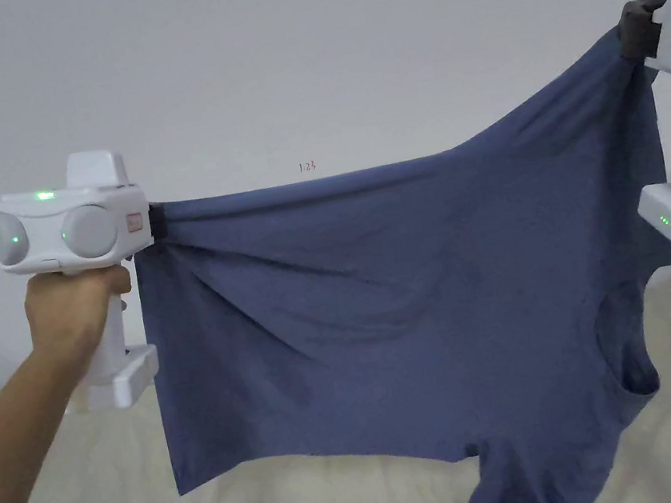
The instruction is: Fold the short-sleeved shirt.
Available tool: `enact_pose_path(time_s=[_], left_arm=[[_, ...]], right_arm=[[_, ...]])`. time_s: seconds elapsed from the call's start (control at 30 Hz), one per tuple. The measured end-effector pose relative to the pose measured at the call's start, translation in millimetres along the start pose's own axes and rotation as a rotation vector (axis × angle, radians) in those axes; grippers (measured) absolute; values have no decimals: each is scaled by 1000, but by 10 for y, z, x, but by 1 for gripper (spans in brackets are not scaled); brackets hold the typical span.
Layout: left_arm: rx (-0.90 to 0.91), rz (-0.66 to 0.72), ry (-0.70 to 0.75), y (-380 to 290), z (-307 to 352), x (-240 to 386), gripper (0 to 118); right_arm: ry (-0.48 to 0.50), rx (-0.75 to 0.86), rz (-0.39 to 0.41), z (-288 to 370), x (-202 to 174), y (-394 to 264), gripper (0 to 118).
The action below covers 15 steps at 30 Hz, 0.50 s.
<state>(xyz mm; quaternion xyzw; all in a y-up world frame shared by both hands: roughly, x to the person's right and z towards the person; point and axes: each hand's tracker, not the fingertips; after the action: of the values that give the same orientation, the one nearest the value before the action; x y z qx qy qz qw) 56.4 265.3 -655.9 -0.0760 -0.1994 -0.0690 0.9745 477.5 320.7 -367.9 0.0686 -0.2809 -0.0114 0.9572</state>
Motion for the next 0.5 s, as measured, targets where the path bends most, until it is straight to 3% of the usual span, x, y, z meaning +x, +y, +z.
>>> enact_pose_path(time_s=[0.23, 0.5], left_arm=[[-306, -8, -2, -1635, -308, 90, 6], [-580, 69, -42, -3426, 44, -46, 6]], right_arm=[[11, -296, 16, 137, 17, -1579, 2], [-7, -614, -89, 1043, 214, -3242, 2]])
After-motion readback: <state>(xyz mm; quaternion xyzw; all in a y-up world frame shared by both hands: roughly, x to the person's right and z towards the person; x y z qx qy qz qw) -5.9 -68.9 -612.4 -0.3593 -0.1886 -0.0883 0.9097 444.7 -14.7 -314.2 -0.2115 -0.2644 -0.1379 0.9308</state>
